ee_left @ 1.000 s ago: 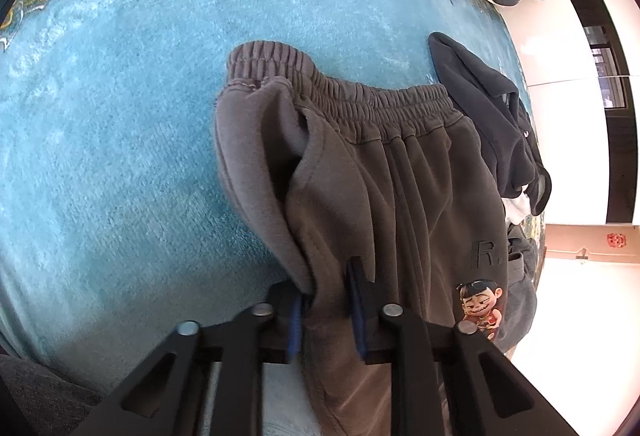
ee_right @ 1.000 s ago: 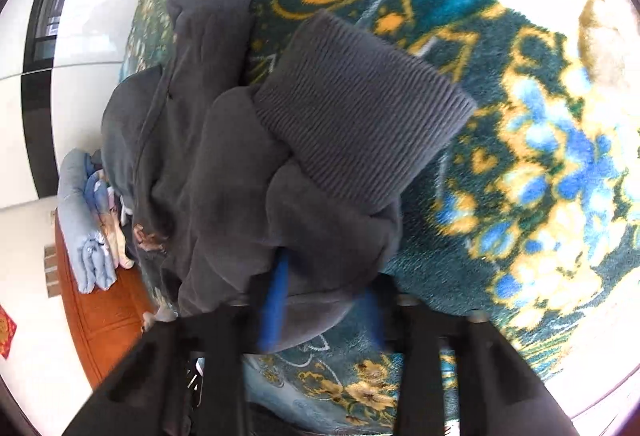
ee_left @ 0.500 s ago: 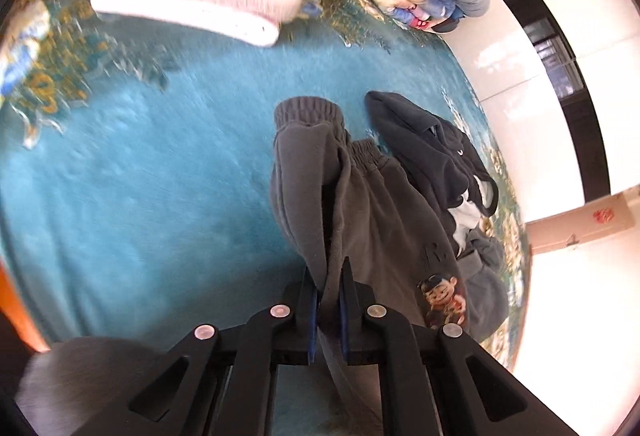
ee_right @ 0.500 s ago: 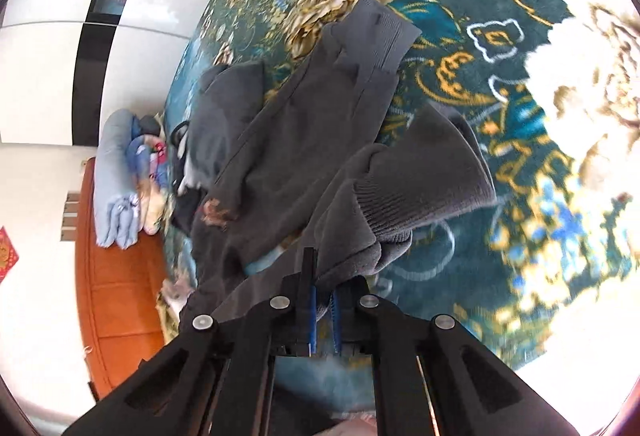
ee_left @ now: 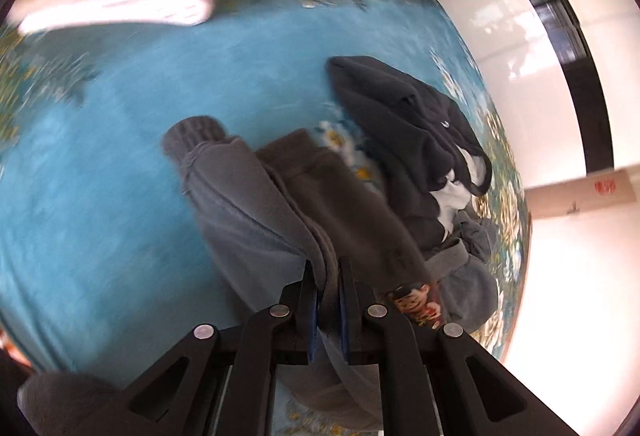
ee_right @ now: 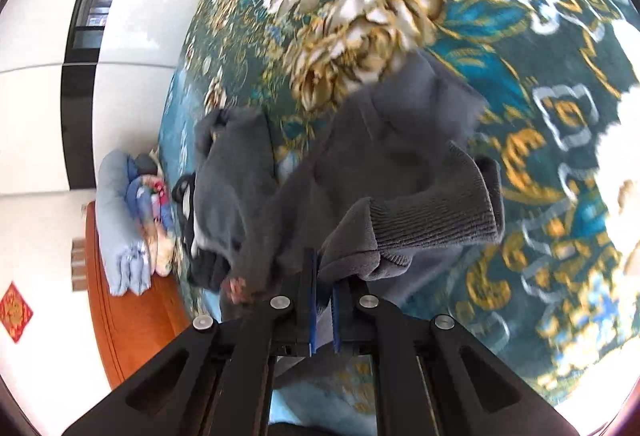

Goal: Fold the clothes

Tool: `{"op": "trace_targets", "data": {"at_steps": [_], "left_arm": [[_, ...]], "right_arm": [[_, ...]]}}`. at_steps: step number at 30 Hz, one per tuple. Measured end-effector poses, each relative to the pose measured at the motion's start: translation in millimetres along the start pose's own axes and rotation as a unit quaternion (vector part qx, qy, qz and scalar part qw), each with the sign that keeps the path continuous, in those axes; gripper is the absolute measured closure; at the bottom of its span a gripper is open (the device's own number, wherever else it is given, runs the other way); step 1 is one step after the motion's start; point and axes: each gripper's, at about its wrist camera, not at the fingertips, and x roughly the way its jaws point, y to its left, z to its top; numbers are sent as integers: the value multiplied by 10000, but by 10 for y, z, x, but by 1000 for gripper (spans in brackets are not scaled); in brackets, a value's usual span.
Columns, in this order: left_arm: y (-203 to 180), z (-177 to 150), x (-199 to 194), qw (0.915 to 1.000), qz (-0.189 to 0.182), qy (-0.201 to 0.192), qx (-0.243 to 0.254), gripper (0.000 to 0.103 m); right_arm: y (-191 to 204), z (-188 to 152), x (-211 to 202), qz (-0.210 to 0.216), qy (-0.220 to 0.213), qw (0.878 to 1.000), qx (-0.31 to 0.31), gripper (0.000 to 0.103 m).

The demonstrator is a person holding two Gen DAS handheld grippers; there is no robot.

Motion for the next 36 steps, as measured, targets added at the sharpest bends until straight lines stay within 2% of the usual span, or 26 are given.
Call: {"op": "trace_targets", "data": {"at_steps": [4, 7, 12, 13, 15, 16, 17, 18, 21, 22, 23, 25, 26, 29, 34, 36], "left_arm": [[-340, 191, 340, 9992, 134, 239, 292, 94], [-454, 301, 595, 9984, 146, 451, 309, 93], [-494, 462, 902, 9969, -118, 700, 341, 85], [-501, 484, 936, 9964, -170, 718, 416, 79], [-481, 514, 910, 9959, -303, 653, 555, 70], [-418, 531, 824, 9965, -407, 534, 503, 64], [-355, 549, 737, 9968, -512, 415, 452, 54], [-292, 566, 651, 9969, -617, 296, 400, 49], [-102, 617, 392, 9954, -930, -61, 243, 44], [-36, 631, 306, 9945, -1015, -185, 188, 39], [91, 608, 232, 9961, -792, -370, 92, 37], [379, 538, 250, 9982, -425, -375, -190, 37], [518, 503, 262, 9985, -252, -372, -329, 37], [705, 408, 448, 9977, -291, -107, -606, 37], [892, 313, 755, 9943, -434, 278, -936, 37], [919, 336, 856, 9942, -334, 297, -977, 37]], "right_arm": [[107, 310, 164, -126, -146, 9997, 127, 98], [115, 491, 287, -228, -251, 9991, 272, 98], [73, 703, 501, -352, -389, 9974, 503, 98], [72, 726, 539, -412, -400, 9971, 508, 97], [68, 766, 610, -539, -415, 9963, 517, 97], [67, 788, 637, -606, -411, 9961, 494, 97], [68, 809, 660, -677, -400, 9959, 456, 97], [72, 829, 677, -736, -387, 9957, 407, 96], [129, 854, 725, -899, -373, 9950, 203, 95], [152, 859, 736, -935, -373, 9948, 130, 95], [175, 859, 740, -962, -373, 9946, 62, 94], [226, 851, 738, -1003, -339, 9943, -97, 93], [257, 843, 734, -1020, -288, 9942, -204, 87], [378, 760, 614, -817, -271, 9945, -599, 51], [474, 524, 320, -738, -307, 9897, -1186, 45], [419, 406, 234, -790, -244, 9875, -1339, 42]]}}
